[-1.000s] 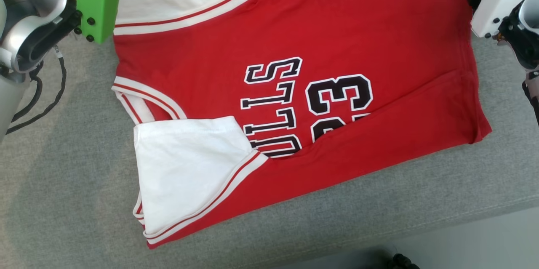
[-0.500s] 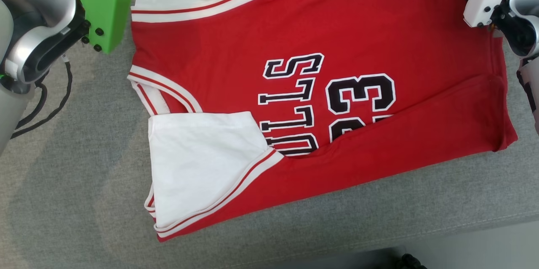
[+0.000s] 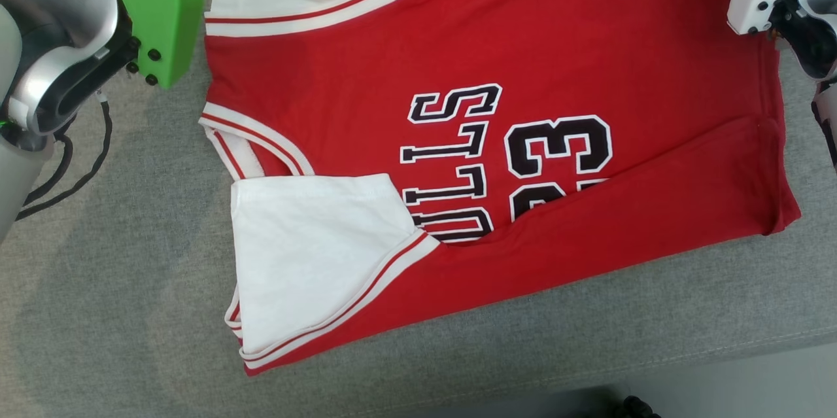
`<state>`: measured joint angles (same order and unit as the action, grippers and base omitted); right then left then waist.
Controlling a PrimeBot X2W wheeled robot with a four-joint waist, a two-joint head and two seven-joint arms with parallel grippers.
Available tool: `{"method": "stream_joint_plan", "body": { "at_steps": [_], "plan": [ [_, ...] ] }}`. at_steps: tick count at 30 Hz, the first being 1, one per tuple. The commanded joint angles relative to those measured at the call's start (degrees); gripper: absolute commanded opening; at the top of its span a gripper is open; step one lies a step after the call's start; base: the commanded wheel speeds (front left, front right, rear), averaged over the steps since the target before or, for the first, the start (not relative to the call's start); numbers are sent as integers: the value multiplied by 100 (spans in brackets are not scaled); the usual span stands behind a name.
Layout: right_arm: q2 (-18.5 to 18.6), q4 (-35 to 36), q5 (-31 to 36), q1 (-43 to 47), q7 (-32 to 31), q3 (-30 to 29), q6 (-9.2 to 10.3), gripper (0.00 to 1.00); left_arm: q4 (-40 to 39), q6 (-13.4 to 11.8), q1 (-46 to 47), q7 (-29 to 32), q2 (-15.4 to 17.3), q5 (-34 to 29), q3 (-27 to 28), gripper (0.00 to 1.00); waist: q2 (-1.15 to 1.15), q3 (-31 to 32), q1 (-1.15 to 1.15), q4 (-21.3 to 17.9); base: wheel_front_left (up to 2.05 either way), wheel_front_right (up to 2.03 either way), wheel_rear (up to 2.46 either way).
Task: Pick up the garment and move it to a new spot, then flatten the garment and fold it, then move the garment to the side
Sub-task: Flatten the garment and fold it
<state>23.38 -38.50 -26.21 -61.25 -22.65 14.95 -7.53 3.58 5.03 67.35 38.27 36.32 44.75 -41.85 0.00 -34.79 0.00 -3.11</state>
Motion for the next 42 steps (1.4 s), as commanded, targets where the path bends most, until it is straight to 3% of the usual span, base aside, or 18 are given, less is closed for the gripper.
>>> {"method": "stream_joint_plan", "body": {
  "at_steps": [1,14,22,26,35,42],
  "plan": [
    [32,48,91,36,28,-34,8,0,-32,-12,-74,-10,40,-11,2,0,0,6,0,-5,0,0,0],
    [144,309,110,154,1101,-680,9,0,206,72,263,-1271,-100,-378,289,0,0,153,0,131,0,0,0],
    [325,500,-77,863,2012,-1061,9,0,29,58,-291,-1548,-215,177,429,0,0,501,0,355,0,0,0],
    [429,644,-216,1334,2328,-1148,9,0,-433,-74,-889,-1625,-66,494,523,0,0,713,0,437,0,0,0],
    [620,986,-344,2275,3074,-1091,9,0,-1757,-629,-2444,-1926,455,915,742,0,0,1025,0,571,0,0,0],
    [704,1178,-226,2855,3572,-840,9,0,-2265,-964,-3327,-2259,469,916,625,0,0,1068,0,650,0,0,0]
  ]
}}
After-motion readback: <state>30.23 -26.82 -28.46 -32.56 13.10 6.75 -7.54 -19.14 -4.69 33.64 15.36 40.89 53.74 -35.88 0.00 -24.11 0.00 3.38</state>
